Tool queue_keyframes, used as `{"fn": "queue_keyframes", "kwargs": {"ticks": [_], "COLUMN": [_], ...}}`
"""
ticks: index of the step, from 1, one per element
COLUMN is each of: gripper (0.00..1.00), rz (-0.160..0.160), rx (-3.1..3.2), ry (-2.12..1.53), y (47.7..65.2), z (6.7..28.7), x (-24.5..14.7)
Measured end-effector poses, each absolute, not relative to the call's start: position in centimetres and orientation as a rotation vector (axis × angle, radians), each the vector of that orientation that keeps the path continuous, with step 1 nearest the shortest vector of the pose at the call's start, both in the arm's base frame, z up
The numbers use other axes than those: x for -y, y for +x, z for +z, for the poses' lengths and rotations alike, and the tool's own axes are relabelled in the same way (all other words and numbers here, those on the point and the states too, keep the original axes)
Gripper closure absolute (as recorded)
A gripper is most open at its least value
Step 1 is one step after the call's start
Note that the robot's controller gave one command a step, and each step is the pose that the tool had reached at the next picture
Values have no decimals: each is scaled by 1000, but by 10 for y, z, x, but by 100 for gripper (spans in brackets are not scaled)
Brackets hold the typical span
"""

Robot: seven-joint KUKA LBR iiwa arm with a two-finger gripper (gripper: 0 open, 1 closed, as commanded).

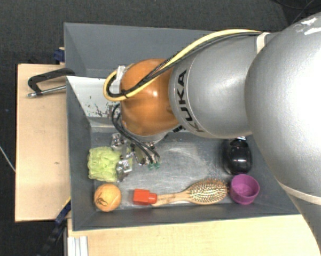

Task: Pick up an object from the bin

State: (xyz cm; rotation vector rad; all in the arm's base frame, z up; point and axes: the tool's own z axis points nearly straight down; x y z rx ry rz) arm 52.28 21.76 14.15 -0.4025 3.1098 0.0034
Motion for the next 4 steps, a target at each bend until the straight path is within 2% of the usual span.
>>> {"fn": "queue_keyframes", "kwargs": {"ticks": [4], "gripper": [100], "rz": [3], "rx": [-3110], "ry": [-403], "y": [523], "z": [177], "x": [-218]}}
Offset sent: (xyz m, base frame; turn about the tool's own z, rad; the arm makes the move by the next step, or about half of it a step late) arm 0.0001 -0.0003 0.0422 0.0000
